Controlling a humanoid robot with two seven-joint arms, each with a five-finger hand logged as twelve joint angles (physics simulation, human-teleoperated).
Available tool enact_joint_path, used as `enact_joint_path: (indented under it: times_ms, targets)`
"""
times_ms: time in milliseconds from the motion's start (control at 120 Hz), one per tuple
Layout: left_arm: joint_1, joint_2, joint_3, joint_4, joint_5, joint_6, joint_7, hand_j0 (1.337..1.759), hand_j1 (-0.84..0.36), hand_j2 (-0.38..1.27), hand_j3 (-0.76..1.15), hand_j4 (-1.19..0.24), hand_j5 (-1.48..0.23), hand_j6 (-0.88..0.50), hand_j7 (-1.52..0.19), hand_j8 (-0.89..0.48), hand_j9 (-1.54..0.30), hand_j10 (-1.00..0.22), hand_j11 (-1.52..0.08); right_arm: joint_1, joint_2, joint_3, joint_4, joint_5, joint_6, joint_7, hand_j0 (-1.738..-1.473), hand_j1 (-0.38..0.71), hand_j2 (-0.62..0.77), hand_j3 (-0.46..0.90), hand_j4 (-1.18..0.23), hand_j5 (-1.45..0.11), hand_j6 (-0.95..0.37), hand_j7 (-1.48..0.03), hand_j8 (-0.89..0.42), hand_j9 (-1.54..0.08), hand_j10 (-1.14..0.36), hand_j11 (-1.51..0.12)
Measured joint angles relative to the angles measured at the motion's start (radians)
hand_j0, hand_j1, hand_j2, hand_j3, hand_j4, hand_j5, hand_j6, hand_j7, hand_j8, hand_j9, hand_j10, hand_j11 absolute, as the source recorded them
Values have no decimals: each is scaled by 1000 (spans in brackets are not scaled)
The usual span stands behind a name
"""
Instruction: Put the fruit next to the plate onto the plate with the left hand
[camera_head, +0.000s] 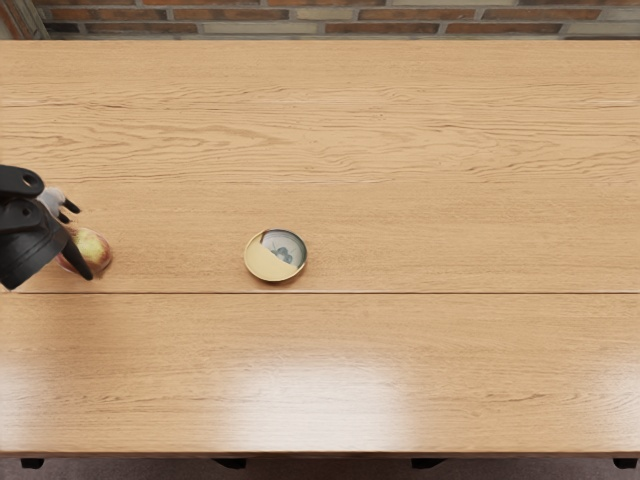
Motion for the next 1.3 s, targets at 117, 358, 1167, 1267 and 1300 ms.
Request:
enact_joint_path:
  times_ms: [117,358,1167,1267,1300]
  targets:
    - [2,-8,11,21,-11,1,0,1658,50,51,0,-251,-325,-251,-325,-251,-325,-251,-325,0,0,0,0,0,0,0,-1658,-307,-7,0,-35,-45,-35,-45,-35,-45,-35,-45]
    - [2,-59,40,30,-44,1,0,1658,50,51,0,-250,-325,-251,-324,-251,-324,-250,-324,0,0,0,0,0,0,0,-1658,-308,-7,0,-35,-45,-35,-45,-35,-45,-35,-45]
    - [54,-197,53,179,-95,1,0,1658,7,58,0,-287,-372,-287,-372,-287,-372,-287,-372,2,0,0,0,0,0,0,-1658,-308,-7,0,-35,-45,-35,-45,-35,-45,-35,-45]
    - [55,-220,68,193,-95,1,0,1658,-36,65,0,-322,-418,-322,-418,-322,-418,-322,-418,2,0,0,0,0,0,0,-1658,-308,-7,0,-35,-45,-35,-45,-35,-45,-35,-45]
    - [55,-221,72,196,-95,1,0,1658,-51,68,0,-335,-434,-335,-434,-335,-434,-335,-434,2,0,0,0,0,0,0,-1658,-308,-7,0,-35,-45,-35,-45,-35,-45,-35,-45]
